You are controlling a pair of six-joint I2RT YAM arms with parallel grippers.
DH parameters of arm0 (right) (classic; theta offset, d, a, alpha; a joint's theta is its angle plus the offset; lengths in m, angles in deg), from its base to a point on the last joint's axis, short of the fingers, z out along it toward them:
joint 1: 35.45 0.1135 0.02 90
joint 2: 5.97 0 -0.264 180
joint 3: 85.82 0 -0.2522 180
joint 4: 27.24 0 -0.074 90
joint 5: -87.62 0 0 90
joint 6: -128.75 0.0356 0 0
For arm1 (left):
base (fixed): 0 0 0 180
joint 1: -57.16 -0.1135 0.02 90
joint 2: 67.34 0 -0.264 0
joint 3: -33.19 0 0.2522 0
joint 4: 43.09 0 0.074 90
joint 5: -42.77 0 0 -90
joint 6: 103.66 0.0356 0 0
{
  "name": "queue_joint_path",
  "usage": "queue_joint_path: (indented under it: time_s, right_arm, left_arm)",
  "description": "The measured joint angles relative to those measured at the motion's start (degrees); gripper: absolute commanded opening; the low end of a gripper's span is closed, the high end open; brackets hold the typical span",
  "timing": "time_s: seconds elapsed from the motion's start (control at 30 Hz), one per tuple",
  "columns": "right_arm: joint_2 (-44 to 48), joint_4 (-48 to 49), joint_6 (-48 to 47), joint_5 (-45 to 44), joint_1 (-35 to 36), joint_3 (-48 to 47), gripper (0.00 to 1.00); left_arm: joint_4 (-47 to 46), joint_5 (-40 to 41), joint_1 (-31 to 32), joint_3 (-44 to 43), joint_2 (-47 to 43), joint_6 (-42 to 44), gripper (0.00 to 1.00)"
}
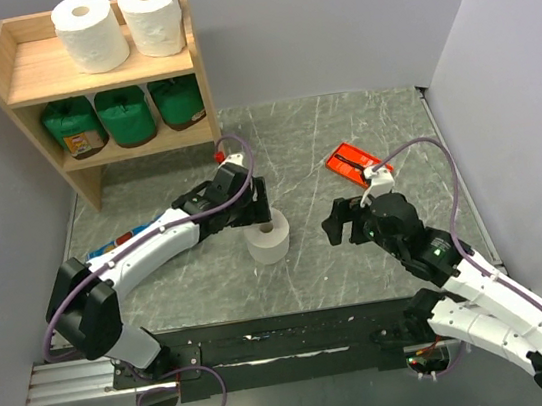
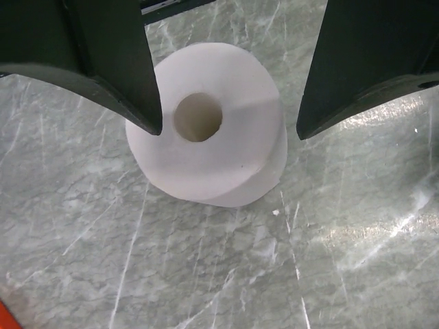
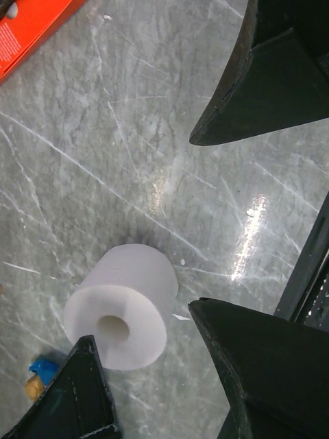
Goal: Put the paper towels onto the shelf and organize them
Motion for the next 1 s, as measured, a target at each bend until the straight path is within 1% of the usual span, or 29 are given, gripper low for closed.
queue_joint_path:
  time_s: [0.1,0.27,0.37,0.5,0.57,0.63,0.67,0.7,0.87,0.9,1.0]
  right_arm:
    - [-0.1,0.7,-0.3,0.1,-0.4,0.5,1.0]
    - [-0.8,1.3,-0.6,0.4,-1.0,0.5,1.0]
    - [-0.9,1.5,-0.7,0.9,-1.2,0.6,0.99]
    - [-1.2,1.7,-0.7,1.1,-1.4,0.5,0.99]
    - [-1.6,1.6,-0.6,1.2,-1.5,0.5,1.0]
    - [-1.6,1.7,-0.6,1.5,-1.5,0.6,1.0]
    - [-1.5,1.7,-0.6,1.6,-1.5,0.6,1.0]
    - [-1.4,1.7,-0.6,1.7,-1.5,0.7,0.99]
    - [-1.4,1.6,-0.7,1.7,-1.6,0.7,1.0]
    - [-1.4,1.6,-0.7,1.7,-1.6,0.7,1.0]
    - [-1.2,1.6,-0.9,1.5,-1.6,0.6,1.0]
  left_arm:
    - [0.0,0.0,0.0,1.2,0.1,0.0,0.8]
    - [0.3,0.2,0.0,4.0,0.1,-0.3,0.83]
    - [0.6,0.5,0.0,4.5,0.1,-0.4,0.81]
    - [0.0,0.5,0.0,4.5,0.1,-0.2,0.72]
    - [-0.5,0.3,0.0,4.8,0.1,0.2,0.7]
    - [-1.0,0.0,0.0,5.3,0.3,0.5,0.66]
    - [-1.2,-0.3,0.0,5.3,0.5,0.6,0.63]
    - [-1.4,-0.7,0.0,5.4,0.9,0.7,0.58]
    - [-2.5,-1.5,0.0,5.4,1.7,0.9,0.48]
    - [-2.6,-1.5,0.0,5.4,1.7,1.0,0.44]
    - [-2.6,-1.7,0.0,5.4,1.7,1.3,0.36]
